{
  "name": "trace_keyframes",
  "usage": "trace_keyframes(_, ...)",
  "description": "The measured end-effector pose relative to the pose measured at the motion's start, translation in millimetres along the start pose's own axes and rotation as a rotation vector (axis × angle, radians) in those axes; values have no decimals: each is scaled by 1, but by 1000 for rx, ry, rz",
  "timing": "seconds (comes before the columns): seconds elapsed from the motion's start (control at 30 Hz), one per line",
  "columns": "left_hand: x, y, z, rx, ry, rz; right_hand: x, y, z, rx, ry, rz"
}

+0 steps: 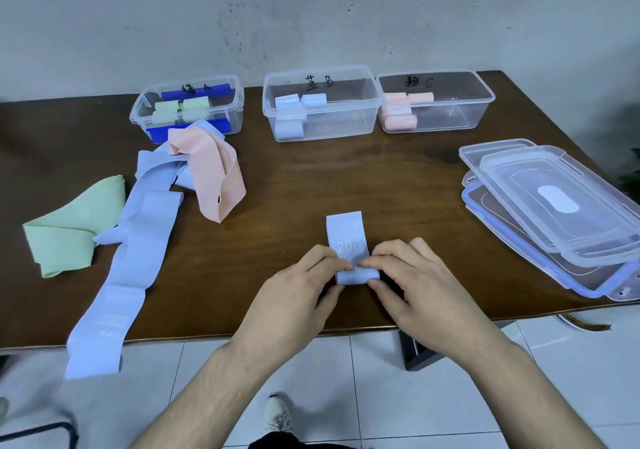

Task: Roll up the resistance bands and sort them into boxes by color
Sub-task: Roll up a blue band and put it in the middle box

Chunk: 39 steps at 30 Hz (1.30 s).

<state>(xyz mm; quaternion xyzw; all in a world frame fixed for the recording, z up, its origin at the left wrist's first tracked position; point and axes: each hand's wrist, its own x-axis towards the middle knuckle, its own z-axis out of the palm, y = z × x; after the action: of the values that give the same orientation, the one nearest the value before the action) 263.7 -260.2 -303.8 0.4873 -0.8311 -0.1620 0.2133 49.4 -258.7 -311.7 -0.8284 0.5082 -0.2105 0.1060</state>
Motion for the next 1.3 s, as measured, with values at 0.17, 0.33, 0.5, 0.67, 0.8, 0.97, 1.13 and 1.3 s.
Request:
trace_keyframes(0.17,4,-4,0,3,19,-10,4,1,-4,16,-3,1)
trace_keyframes(0.33,6,-6,1,15,19,-17,5,3,2,102,34,1)
trace_keyframes(0.5,4,-6,2,20,49,46,9,6,3,139,11,29)
trace_keyframes(0.67,9,-9,4,5,104,58,11,6,3,155,-3,44)
trace_keyframes(0.8,12,-12,6,25,111,53,13,6,4,141,32,46)
trace_keyframes(0.97,15,-13,6,57,98,65,16,5,5,154,46,35)
trace_keyframes(1.13,14,-11,3,62,115,65,22,8,2,127,2,56)
trace_keyframes(1.3,17,-11,4,70,141,54,26,10,0,107,-35,61)
